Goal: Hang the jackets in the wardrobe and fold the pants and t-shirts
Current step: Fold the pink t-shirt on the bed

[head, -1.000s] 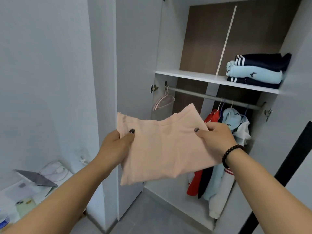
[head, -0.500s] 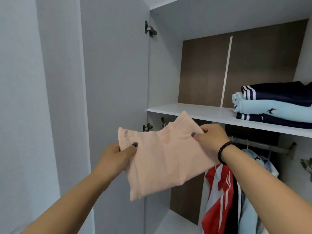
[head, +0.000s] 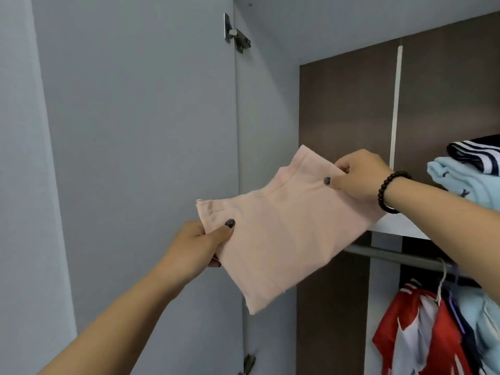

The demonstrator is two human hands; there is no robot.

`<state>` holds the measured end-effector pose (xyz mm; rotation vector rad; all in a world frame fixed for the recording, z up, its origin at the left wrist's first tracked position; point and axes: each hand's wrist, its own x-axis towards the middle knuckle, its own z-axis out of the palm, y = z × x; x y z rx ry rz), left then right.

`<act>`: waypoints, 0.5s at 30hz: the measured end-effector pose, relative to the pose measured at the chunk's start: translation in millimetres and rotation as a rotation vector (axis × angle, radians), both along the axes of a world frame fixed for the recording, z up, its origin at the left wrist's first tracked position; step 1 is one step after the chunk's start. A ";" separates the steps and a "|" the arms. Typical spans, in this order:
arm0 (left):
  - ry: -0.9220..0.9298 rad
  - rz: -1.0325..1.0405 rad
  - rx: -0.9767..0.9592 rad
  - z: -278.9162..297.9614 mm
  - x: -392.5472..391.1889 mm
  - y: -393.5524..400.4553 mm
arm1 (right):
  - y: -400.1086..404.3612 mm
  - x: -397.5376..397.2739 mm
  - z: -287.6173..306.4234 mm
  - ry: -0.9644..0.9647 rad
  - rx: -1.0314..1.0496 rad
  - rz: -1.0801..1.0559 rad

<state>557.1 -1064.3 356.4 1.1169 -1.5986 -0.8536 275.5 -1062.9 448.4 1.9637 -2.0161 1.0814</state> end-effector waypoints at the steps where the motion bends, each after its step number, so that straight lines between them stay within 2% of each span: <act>1: -0.004 -0.020 -0.011 4.1 -4.4 -17.1 | -14.9 -3.8 6.7 0.028 -0.019 -0.015; 6: 0.027 -0.087 0.003 21.4 -35.5 -88.5 | -77.7 -29.8 37.7 0.135 -0.094 -0.088; 11: 0.074 -0.093 0.043 27.5 -74.0 -141.1 | -154.1 -63.5 47.4 0.323 0.003 -0.135; 15: 0.058 -0.031 0.047 31.8 -106.1 -181.5 | -220.7 -89.1 46.4 0.391 0.075 -0.129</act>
